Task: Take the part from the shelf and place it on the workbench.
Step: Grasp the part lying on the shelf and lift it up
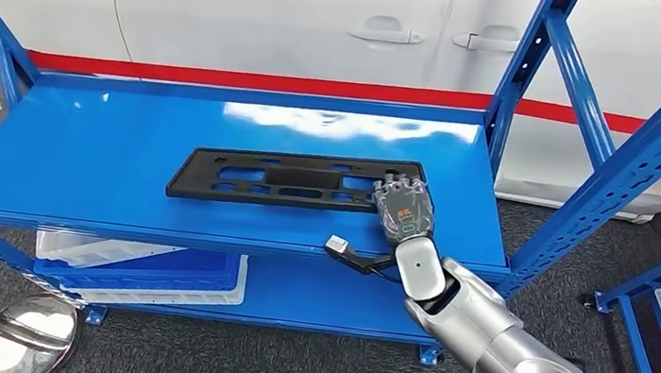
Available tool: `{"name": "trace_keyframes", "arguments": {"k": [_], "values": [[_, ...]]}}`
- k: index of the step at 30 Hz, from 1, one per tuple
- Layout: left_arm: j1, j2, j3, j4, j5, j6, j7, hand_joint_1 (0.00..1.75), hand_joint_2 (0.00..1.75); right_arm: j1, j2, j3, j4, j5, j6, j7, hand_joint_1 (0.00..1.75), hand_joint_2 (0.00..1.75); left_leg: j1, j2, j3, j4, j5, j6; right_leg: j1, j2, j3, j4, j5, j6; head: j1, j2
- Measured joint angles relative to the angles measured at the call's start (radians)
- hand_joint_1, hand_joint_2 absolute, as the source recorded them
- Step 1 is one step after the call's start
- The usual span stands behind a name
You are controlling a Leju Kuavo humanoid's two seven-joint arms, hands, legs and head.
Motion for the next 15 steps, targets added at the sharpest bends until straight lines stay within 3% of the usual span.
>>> {"name": "trace_keyframes", "arguments": {"k": [1, 4, 6, 10, 13, 15], "values": [[0.001, 0.0, 0.0, 0.0, -0.002, 0.0, 0.0, 0.0, 0.0, -0.001, -0.001, 0.0, -0.001, 0.01, 0.008, 0.001, 1.75, 1.75, 0.0, 0.0, 0.003, -0.008, 0.015, 0.003, 0.002, 0.0, 0.001, 0.0, 0.0, 0.0, 0.0, 0.0], [-0.001, 0.0, 0.0, 0.0, -0.008, 0.0, 0.003, 0.0, 0.0, -0.005, -0.008, 0.0, -0.01, 0.03, 0.024, 0.008, 1.74, 1.75, -0.006, 0.0, 0.09, -0.182, 0.098, 0.022, 0.004, 0.001, 0.004, -0.002, 0.0, 0.001, 0.0, 0.0], [-0.002, 0.001, 0.003, 0.0, -0.006, 0.0, 0.008, 0.0, 0.0, -0.004, -0.016, 0.0, -0.014, 0.037, 0.028, 0.016, 1.74, 1.75, -0.014, -0.001, 0.127, -0.257, 0.116, 0.03, 0.004, 0.0, 0.005, -0.008, 0.004, 0.007, 0.001, 0.0], [0.003, 0.001, 0.012, 0.0, 0.0, 0.001, 0.016, 0.0, 0.0, 0.002, -0.039, 0.0, -0.022, 0.052, 0.019, 0.028, 1.75, 1.75, -0.013, 0.002, 0.144, -0.297, 0.134, 0.042, 0.004, -0.001, 0.005, -0.014, 0.0, 0.027, 0.004, 0.0], [0.001, 0.001, 0.014, 0.0, -0.029, -0.002, 0.023, 0.0, 0.0, 0.01, -0.055, 0.0, -0.027, 0.068, -0.009, 0.026, 1.75, 1.75, -0.011, 0.004, 0.153, -0.319, 0.147, 0.051, 0.007, -0.001, -0.039, 0.09, -0.07, 0.033, 0.008, 0.0], [0.001, 0.002, 0.014, 0.0, -0.039, -0.004, 0.026, 0.0, 0.0, 0.012, -0.058, 0.0, -0.027, 0.073, -0.017, 0.024, 1.75, 1.75, -0.011, 0.005, 0.151, -0.319, 0.147, 0.052, 0.006, -0.001, -0.06, 0.137, -0.094, 0.034, 0.009, 0.0]]}}
